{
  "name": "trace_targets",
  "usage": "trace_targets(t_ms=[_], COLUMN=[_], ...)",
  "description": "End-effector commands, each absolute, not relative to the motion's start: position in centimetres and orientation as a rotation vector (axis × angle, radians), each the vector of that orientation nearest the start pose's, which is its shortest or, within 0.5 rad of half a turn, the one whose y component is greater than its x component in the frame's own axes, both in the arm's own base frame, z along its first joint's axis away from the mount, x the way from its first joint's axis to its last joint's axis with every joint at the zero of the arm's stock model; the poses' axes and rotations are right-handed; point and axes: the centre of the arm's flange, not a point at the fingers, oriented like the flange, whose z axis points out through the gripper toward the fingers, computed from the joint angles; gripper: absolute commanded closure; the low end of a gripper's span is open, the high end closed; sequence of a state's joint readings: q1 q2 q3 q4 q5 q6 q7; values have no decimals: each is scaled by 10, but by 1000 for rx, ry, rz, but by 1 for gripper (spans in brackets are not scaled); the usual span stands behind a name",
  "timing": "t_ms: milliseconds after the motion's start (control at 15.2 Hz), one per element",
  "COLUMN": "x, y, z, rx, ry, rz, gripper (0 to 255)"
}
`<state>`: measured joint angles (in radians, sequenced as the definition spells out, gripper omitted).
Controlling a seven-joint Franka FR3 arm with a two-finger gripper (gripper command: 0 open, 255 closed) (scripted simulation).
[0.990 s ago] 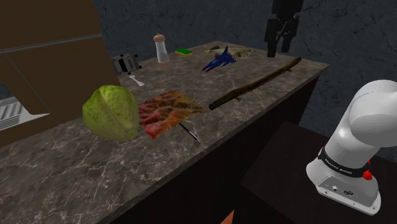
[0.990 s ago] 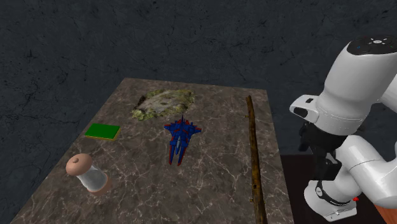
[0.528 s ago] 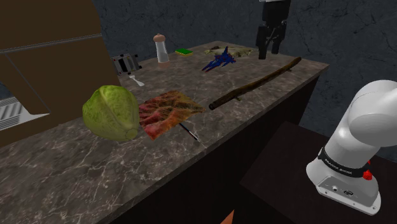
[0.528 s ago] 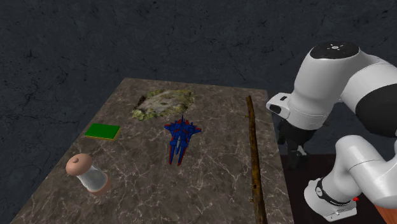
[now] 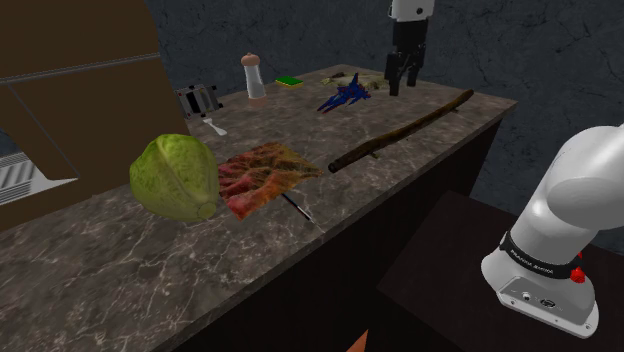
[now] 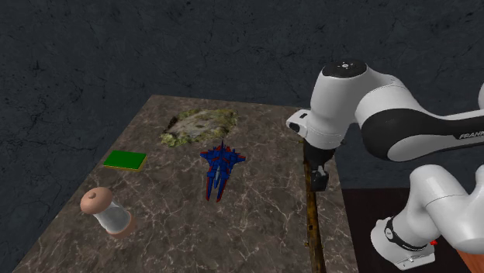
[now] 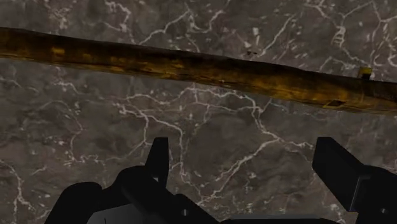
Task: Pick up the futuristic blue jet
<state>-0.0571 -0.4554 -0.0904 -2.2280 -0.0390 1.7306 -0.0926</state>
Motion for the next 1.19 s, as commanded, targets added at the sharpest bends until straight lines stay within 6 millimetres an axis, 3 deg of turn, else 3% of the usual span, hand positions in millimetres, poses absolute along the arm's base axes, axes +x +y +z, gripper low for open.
trace_targets(t_ms=[0,1056,1122], x=[425,575,577], y=[-84,-196,-197], z=[537,483,482], rx=[-3149,-3251,-3252], ry=[42,-82,-84], rz=[55,-39,-40], gripper=[0,0,0])
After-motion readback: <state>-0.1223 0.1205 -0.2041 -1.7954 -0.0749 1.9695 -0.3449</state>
